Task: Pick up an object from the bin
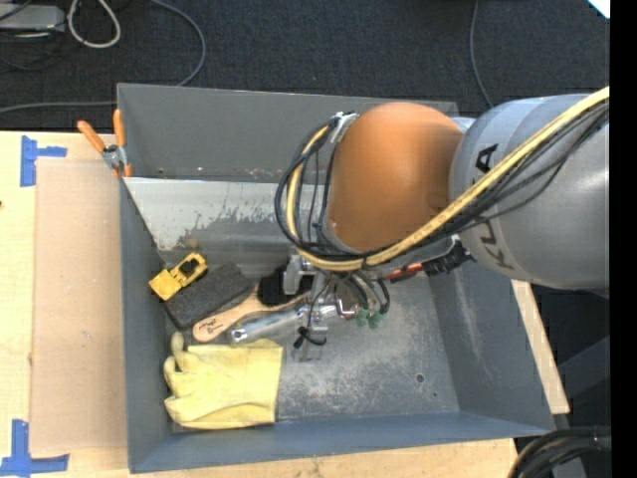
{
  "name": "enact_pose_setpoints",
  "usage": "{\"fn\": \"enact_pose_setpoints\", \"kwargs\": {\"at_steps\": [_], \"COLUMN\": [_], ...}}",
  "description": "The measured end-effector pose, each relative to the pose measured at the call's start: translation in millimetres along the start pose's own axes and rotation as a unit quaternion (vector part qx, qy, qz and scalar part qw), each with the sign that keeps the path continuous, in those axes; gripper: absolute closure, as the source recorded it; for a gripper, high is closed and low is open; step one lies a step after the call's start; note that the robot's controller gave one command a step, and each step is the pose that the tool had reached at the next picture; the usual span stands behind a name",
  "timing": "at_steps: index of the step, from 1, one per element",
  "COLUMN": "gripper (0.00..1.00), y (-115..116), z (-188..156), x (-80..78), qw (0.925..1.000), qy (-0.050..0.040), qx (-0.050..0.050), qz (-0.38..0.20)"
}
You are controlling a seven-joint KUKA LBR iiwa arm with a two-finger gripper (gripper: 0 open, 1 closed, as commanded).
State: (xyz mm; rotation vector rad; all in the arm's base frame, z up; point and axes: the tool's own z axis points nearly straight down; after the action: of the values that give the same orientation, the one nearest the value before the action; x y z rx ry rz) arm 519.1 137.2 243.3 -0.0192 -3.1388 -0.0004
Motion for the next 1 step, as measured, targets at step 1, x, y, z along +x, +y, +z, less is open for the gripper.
{"fn": "enact_pose_setpoints", "kwargs": {"at_steps": [1], "gripper": [0.0], "y": [0.0], "z": [0.0], "x": [0.0], "qw": [1.0], "qy": [0.0], "qx": [0.0], "qz": [0.0]}}
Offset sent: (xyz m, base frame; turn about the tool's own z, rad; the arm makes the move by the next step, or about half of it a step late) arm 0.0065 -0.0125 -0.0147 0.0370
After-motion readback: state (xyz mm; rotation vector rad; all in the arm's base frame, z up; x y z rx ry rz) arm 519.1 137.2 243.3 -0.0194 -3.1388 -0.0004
